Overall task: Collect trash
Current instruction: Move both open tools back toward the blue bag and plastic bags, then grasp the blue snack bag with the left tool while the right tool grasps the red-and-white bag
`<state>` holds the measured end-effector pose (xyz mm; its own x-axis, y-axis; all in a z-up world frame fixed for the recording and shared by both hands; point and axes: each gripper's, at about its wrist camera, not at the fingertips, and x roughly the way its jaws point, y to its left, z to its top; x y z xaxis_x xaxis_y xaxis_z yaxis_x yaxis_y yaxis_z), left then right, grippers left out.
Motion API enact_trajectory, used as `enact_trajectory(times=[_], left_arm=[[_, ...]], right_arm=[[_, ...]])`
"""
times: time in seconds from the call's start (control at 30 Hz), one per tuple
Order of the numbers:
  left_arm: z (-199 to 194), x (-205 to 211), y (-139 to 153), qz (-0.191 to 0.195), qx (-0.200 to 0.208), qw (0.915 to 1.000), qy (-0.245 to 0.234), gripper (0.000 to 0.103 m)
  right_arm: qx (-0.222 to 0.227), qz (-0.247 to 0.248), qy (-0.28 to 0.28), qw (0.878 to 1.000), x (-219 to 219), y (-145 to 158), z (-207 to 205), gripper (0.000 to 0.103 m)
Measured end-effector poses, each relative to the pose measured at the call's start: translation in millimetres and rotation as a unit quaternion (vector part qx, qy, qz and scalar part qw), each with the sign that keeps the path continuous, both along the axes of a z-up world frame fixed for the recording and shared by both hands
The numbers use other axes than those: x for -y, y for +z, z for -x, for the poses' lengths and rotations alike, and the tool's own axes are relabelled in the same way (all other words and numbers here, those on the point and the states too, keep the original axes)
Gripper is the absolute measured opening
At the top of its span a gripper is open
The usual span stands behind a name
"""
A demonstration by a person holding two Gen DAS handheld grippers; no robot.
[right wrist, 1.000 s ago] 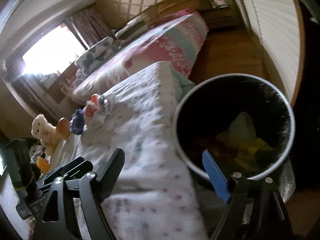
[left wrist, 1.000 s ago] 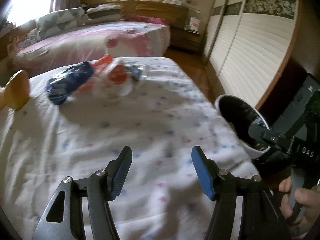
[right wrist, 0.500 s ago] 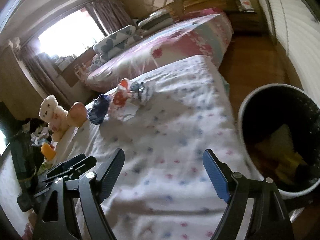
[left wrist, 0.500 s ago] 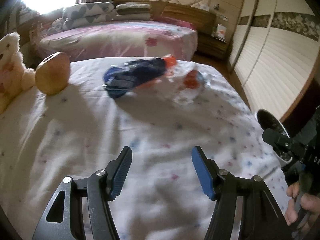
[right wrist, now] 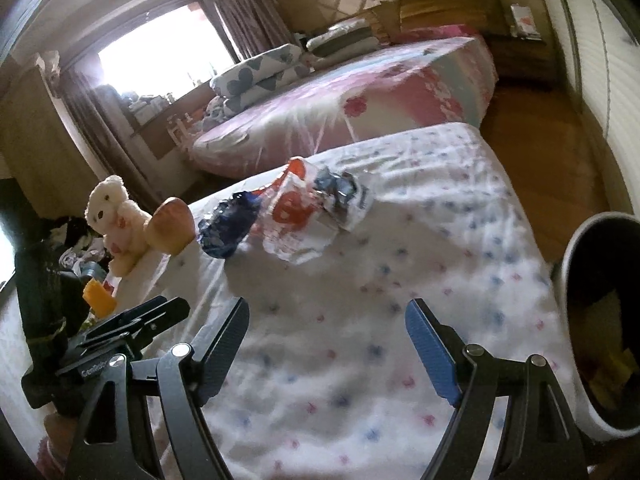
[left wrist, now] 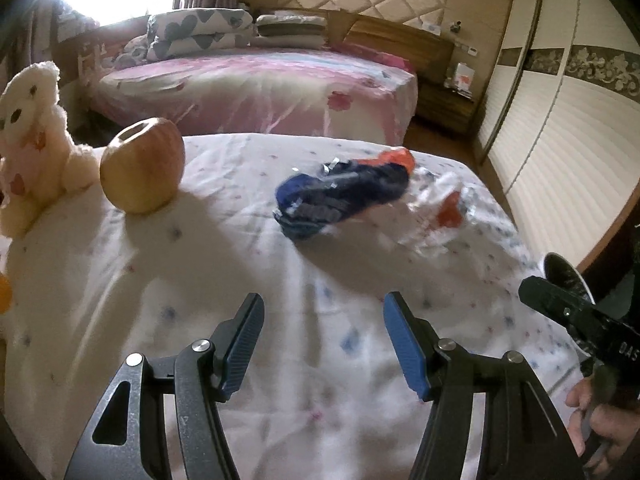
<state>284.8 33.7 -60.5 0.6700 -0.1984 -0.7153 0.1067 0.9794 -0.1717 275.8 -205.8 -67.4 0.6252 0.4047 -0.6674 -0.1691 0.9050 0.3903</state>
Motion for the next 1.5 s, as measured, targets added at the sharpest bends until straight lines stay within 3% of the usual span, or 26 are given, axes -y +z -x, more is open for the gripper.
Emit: enact_trajectory(times=[0.4,0.6,0.83,0.87,0.9,0.93,0.97,1.07,1.5], left_arm=[[-59,-9,-8,-0.020,-0.009,0.9996,-0.020,0.062],[-86,-7,-14,-0.019,-0.008,0.9986,-0.049,0.064],[-99,4,-25,-0.034,-0.010,0.9974,-0.063,0.060],[-99,6,-25,-0.034,-0.010,0.9972,-0.066,0.052],[-99,8,-26,-0.034,-0.010,0.9969,-0.070,0.037],[-98,10,-26,-0.034,-0.012,0.9965,-0.076,0.030],[-97,11,-26,-0.035,-0.011,0.9962,-0.079,0.030],[-91,15,-24,-0.042,-0.001,0.9954,-0.087,0.027],[-33,9,-14,-0.001,-0.002,0.9973,-0.074,0.023]], right_arm=[[-0.008,-0.005,0.015,1.000,-28,-12,-37,0.078],[-0.023,-0.030,0.007,0.999,-24,-22,-52,0.069],[-0.052,-0.050,0.000,0.997,-19,-34,-62,0.036],[-0.053,-0.053,-0.001,0.997,-19,-34,-62,0.031],[-0.053,-0.055,-0.002,0.997,-18,-34,-62,0.028],[-0.053,-0.056,-0.002,0.997,-18,-34,-62,0.021],[-0.054,-0.055,-0.001,0.997,-18,-34,-62,0.011],[-0.052,-0.051,0.003,0.997,-21,-32,-60,0.002],[-0.036,-0.055,0.011,0.998,-8,-19,-19,0.000]])
